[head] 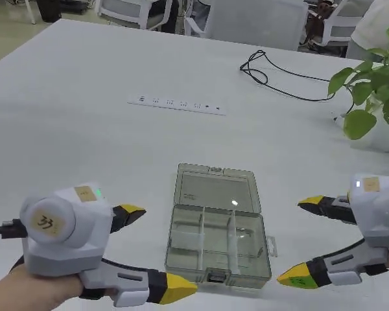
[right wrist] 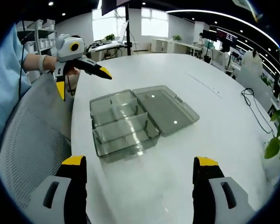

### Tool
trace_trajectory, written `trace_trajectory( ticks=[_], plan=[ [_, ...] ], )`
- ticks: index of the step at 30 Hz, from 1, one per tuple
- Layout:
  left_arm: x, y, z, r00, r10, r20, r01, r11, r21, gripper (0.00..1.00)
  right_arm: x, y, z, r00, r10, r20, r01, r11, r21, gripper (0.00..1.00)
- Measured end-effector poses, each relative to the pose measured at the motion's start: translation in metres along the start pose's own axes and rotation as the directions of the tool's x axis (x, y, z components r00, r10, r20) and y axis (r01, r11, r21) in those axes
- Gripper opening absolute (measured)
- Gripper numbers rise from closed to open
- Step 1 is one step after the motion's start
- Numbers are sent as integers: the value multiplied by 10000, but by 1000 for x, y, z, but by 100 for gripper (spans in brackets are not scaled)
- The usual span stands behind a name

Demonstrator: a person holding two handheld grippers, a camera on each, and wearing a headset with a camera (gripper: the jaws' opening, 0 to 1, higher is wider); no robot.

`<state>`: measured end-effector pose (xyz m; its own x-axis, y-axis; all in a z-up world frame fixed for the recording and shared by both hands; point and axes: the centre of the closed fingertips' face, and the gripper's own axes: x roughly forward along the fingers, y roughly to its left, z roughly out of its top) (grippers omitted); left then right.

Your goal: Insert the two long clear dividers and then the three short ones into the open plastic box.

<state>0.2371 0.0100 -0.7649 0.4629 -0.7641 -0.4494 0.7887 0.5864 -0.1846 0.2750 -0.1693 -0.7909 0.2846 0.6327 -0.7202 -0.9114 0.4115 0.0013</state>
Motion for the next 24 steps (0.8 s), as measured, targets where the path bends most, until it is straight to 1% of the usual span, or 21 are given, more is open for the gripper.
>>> trace_trajectory(
  ticks=[1, 4, 8, 10, 11, 13, 14, 15, 17, 19, 21, 24],
  plan=[
    [0, 0, 0, 10000, -6, -6, 6, 10000, 7, 95, -1, 0, -3, 10000, -11, -1, 11, 10000, 17, 95],
    [1, -1, 0, 10000, -18, 5, 18, 10000, -25, 95, -6, -3, -18, 9996, -118, -258, 123, 9997, 197, 94],
    [1, -1, 0, 10000, -35, -21, 35, 10000, 4, 95, -10, -6, -32, 9985, -168, -514, 185, 9993, 318, 93],
    [0, -1, 0, 10000, -28, -19, 28, 10000, 9, 95, -11, -8, -42, 9965, -207, -811, 228, 9994, 253, 91],
    [0, -2, 0, 10000, -34, -30, 34, 10000, 16, 95, -11, -7, -48, 9951, -157, -978, 185, 9995, 275, 89],
    [-1, -2, -1, 10000, -61, -35, 61, 10000, 22, 95, -11, -6, -54, 9942, -69, -1070, 119, 9989, 463, 85],
    [-1, -2, -1, 10000, -61, -40, 62, 10000, 29, 95, -11, -6, -55, 9940, -87, -1086, 137, 9989, 454, 86],
    [-2, -1, -2, 10000, -45, -50, 45, 10000, 43, 95, -11, -6, -58, 9926, -123, -1206, 178, 9988, 449, 86],
    [-3, -1, -3, 10000, -44, -64, 44, 10000, 7, 95, -12, -5, -62, 9918, -21, -1275, 89, 9986, 528, 84],
    [-4, 0, -4, 9999, -31, -97, 31, 10000, 8, 95, -12, -5, -66, 9892, 33, -1462, 36, 9989, 470, 81],
    [-4, 0, -4, 9999, -30, -124, 30, 10000, -23, 95, -12, -5, -69, 9883, 83, -1520, -13, 9989, 462, 78],
    [-5, 1, -5, 9999, 0, -116, -1, 10000, -39, 95, -10, -7, -77, 9833, 177, -1810, -112, 9993, 370, 76]
  ],
)
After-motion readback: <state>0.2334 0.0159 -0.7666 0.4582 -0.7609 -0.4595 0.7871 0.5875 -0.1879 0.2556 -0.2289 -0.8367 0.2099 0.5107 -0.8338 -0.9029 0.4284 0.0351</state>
